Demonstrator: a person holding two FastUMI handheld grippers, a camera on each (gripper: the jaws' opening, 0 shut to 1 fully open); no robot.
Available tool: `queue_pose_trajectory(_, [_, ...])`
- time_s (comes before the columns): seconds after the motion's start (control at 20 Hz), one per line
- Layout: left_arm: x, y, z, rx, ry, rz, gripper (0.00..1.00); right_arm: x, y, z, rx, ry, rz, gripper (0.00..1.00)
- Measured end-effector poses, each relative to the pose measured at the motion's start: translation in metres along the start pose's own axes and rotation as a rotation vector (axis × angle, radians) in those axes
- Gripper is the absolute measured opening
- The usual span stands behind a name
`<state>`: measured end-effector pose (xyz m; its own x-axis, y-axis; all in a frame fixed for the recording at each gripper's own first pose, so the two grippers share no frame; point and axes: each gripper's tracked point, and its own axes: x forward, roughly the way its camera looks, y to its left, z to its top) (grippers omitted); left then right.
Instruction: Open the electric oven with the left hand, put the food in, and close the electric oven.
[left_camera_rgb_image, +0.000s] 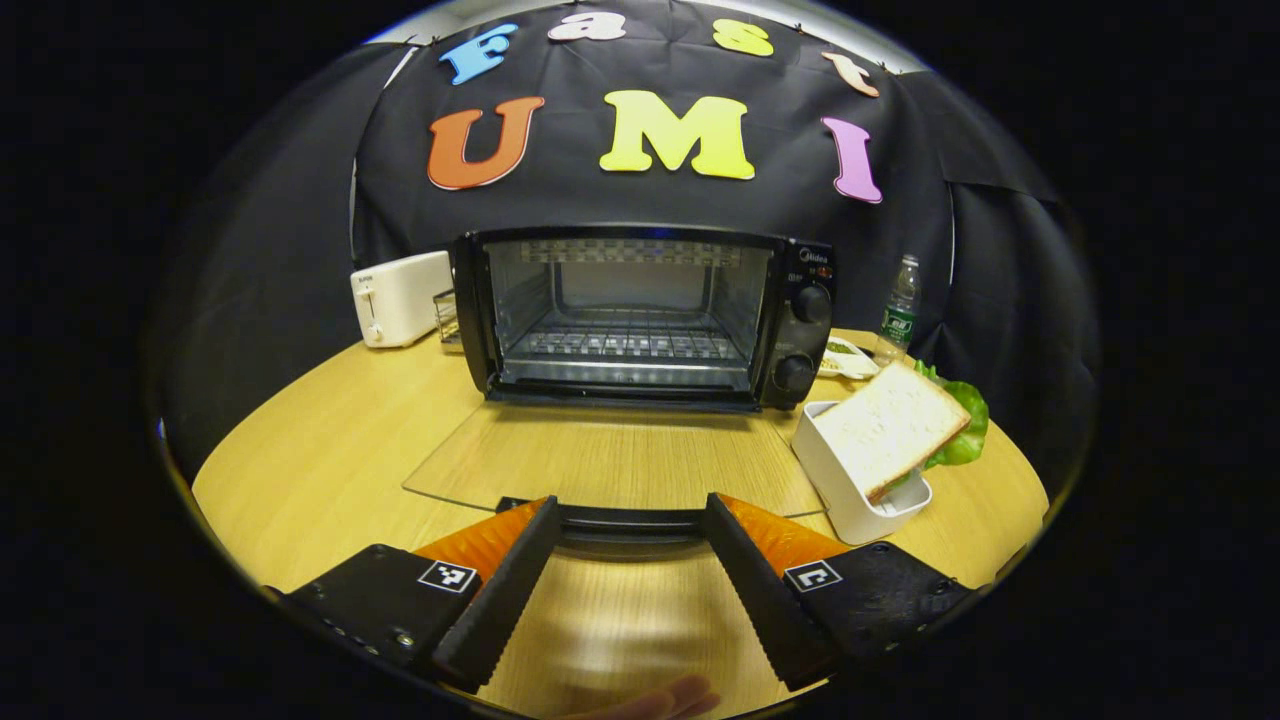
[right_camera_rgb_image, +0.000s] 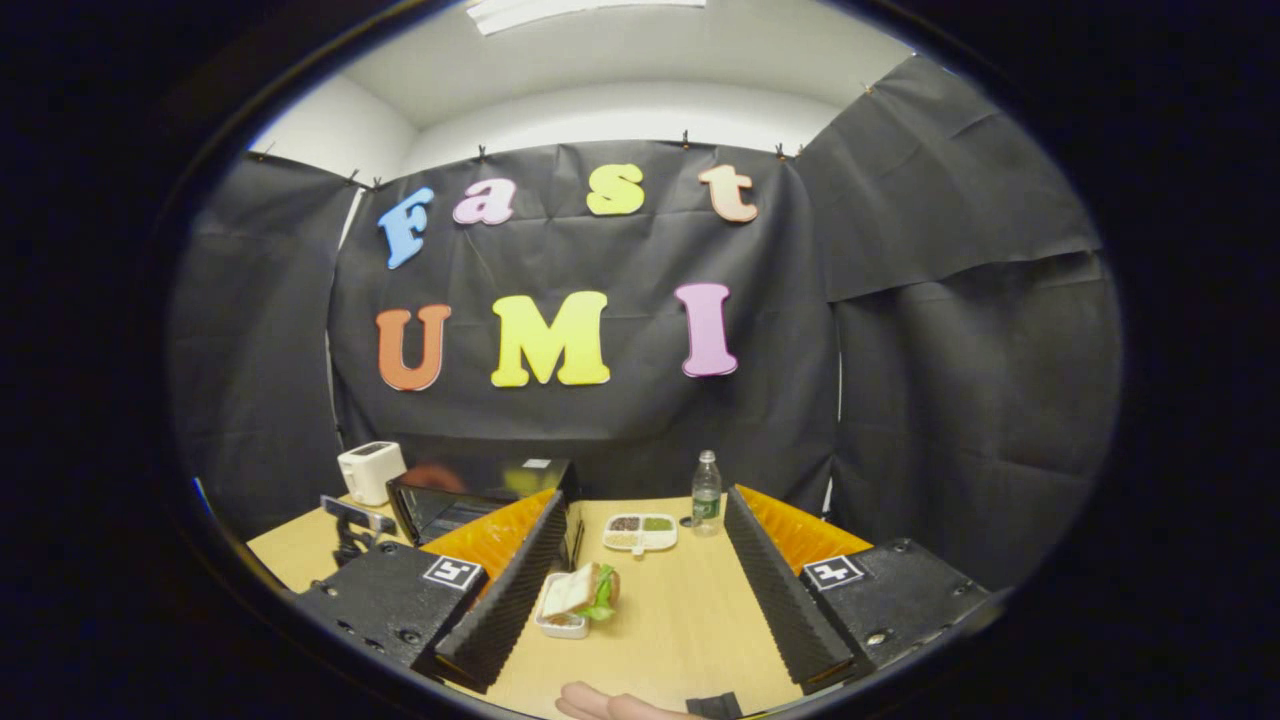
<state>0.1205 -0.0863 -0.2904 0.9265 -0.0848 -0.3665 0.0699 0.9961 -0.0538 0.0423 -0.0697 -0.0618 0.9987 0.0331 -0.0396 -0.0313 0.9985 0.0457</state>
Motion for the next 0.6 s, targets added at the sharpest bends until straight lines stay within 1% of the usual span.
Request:
queue_pose_trajectory(0.05, [-0.008, 0.001, 0.014, -0.003, -0.033, -0.006, 0.96, 0.009, -0.004, -0.001, 0.001, 0.011, -0.004, 1.0])
queue_pose_trajectory(0.2, [-0.038, 0.005, 0.065, -0.008, -0.139, -0.013, 0.96, 0.038, -0.018, -0.01, 0.004, 0.06, -0.002, 1.0])
queue_pose_trajectory(0.35, [-0.073, 0.008, 0.112, 0.02, -0.243, -0.011, 0.95, 0.076, -0.024, -0.032, 0.012, 0.162, 0.043, 1.0])
queue_pose_trajectory(0.45, [-0.093, 0.013, 0.138, 0.051, -0.296, 0.01, 0.95, 0.103, -0.025, -0.057, 0.018, 0.261, 0.095, 1.0])
queue_pose_trajectory(0.5, [-0.102, 0.015, 0.148, 0.058, -0.316, 0.022, 0.95, 0.115, -0.021, -0.07, 0.04, 0.31, 0.137, 1.0])
queue_pose_trajectory(0.6, [-0.125, 0.017, 0.159, 0.057, -0.344, 0.033, 0.95, 0.137, -0.006, -0.1, 0.105, 0.447, 0.243, 0.99])
